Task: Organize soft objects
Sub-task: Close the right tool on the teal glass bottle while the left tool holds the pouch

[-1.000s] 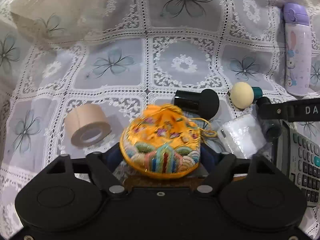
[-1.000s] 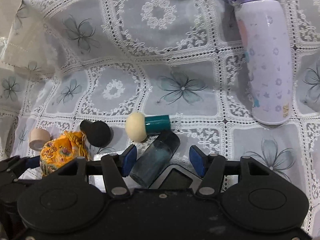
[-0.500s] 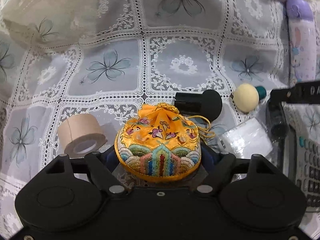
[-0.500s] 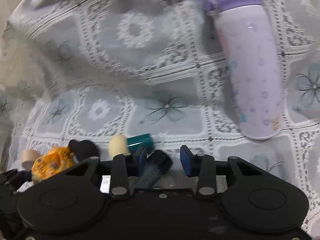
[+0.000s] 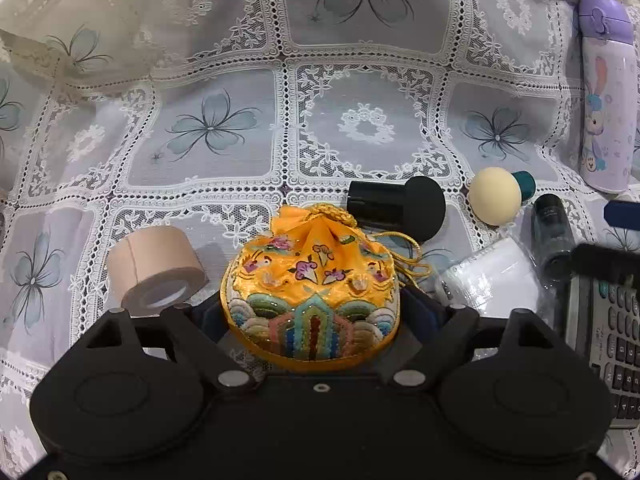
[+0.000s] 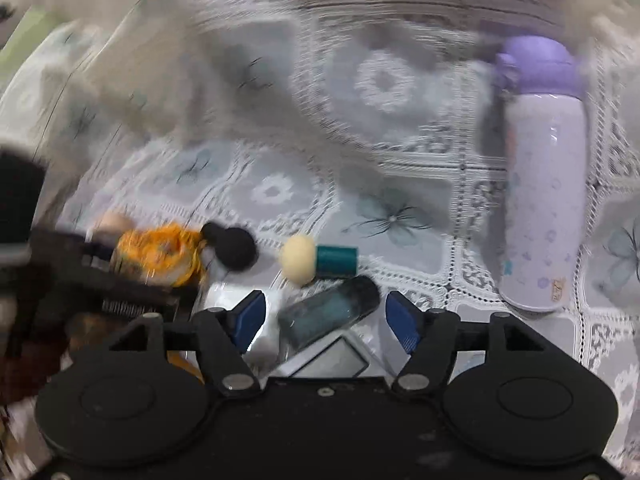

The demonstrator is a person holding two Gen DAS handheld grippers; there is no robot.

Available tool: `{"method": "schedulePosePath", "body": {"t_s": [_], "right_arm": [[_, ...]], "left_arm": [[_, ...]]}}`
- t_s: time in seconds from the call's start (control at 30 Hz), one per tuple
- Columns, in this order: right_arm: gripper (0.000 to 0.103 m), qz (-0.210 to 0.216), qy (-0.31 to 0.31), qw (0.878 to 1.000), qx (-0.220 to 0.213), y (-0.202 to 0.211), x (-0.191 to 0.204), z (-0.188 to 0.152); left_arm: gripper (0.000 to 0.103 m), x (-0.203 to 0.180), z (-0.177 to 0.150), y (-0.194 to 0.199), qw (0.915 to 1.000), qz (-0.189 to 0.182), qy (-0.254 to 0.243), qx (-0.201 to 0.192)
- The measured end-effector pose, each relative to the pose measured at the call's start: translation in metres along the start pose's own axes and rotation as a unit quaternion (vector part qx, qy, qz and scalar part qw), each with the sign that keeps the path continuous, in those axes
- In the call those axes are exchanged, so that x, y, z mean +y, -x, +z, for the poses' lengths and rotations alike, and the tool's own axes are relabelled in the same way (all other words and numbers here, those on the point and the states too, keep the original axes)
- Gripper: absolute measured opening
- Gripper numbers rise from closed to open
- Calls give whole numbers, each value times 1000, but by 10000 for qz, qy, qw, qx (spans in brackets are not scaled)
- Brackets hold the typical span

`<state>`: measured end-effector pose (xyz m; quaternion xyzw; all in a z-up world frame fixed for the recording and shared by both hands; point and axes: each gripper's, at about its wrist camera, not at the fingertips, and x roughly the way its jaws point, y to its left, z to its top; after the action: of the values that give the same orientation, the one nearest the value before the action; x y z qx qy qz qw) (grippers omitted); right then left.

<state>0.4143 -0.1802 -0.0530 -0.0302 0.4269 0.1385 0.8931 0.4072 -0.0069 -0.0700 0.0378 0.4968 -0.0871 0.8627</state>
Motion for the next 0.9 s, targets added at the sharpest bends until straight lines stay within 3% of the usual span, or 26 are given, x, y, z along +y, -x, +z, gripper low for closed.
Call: {"method": "schedulePosePath", "body": {"t_s": [0.1, 0.33, 0.9], "right_arm": [[66, -267, 419, 9988, -35, -3, 8, -8], [66, -340, 546, 9979, 41, -9, 5, -6], [75, -393, 239, 9989, 113, -54, -11, 4]], "left_arm": [[82, 0, 0, 0, 10000, -4, 12, 7], [83, 1, 3, 0, 10000, -19, 75, 45], [88, 1, 2, 2, 9998, -112, 154, -22]]}}
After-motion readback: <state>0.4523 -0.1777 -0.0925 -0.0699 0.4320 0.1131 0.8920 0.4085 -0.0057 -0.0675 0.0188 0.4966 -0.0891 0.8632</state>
